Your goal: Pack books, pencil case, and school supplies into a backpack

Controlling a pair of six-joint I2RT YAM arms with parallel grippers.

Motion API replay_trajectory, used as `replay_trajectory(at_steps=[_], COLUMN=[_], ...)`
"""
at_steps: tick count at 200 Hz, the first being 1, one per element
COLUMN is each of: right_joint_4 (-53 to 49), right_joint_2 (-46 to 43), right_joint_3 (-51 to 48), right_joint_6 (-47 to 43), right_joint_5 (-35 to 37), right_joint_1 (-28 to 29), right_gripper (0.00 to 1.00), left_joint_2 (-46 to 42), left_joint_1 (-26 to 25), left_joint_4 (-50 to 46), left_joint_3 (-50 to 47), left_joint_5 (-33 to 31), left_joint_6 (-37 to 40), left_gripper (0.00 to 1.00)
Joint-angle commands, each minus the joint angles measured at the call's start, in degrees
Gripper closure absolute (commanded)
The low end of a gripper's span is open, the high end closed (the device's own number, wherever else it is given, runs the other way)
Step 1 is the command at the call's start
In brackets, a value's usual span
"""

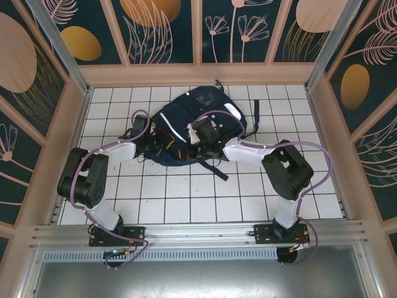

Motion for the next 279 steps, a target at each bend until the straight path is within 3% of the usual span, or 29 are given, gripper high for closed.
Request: replay_trajectory(at_steps=[1,65,119,135,155,164,166,171,179,199,218,237,250,279], right_joint_4=[-14.16,-13.66,-13.29,-14.0,-12.42,-11.19,-10.96,-10.26,-9.6,-7.34,-0.48,9.01,20.86,45.24], right_joint_2=[-4.29,-9.49,-8.17,-8.61,-11.5,-13.53,-14.09,-15.28,-17.17,-21.24,-25.45,-29.0,-31.92,-34.87], right_joint_3=[-3.69,-7.36,-4.07,-3.51,-4.18,-5.12,-5.31,-5.66,-6.77,-9.72,-15.77,-23.29,-30.92,-45.71], right_joint_6=[-6.88,-9.4,-9.4,-9.82,-11.15,-11.97,-12.17,-12.47,-12.97,-14.37,-14.88,-16.18,-18.18,-20.65], right_joint_5=[4.46,15.95,25.99,24.92,20.43,19.17,18.97,18.93,19.32,23.83,29.01,28.23,29.22,27.71], right_joint_1=[0.88,-13.35,-15.8,-16.31,-16.4,-16.71,-16.85,-17.27,-18.35,-22.78,-30.12,-39.44,-43.4,-48.02], right_gripper=[1.0,1.0,1.0,1.0,0.53,0.35,0.24,0.15,0.09,0.07,0.07,0.08,0.08,0.08], left_joint_2=[0.61,-0.53,-2.1,-2.55,-1.71,-1.5,-1.5,-1.65,-2.08,-3.85,-7.16,-11.47,-14.44,-19.02], left_joint_1=[0.3,0.38,0.38,1.02,1.47,1.59,1.58,1.59,1.65,1.95,2.01,1.97,2.01,2.11], left_joint_4=[1.81,-1.08,-4.76,-5.28,-9.35,-11.02,-11.34,-12.14,-13.4,-18.02,-19.68,-17.14,-13.24,7.03], left_joint_3=[3.18,4.86,6.91,7.78,11.91,14.01,14.29,15.34,16.58,20.14,19.8,13.95,8.92,-7.0], left_joint_5=[-1.85,-1.61,-3.9,-3.86,-4.71,-5.53,-5.89,-6.72,-8.9,-18.73,-34.4,-51.23,-61.11,-73.76], left_joint_6=[3.62,5.71,8.92,9.4,11.9,13.48,13.86,14.92,16.68,23.12,30.22,35.79,40.11,51.92], left_gripper=[1.0,1.0,1.0,1.0,0.43,0.26,0.21,0.18,0.02,0.01,0.01,0.01,0.01,0.01])
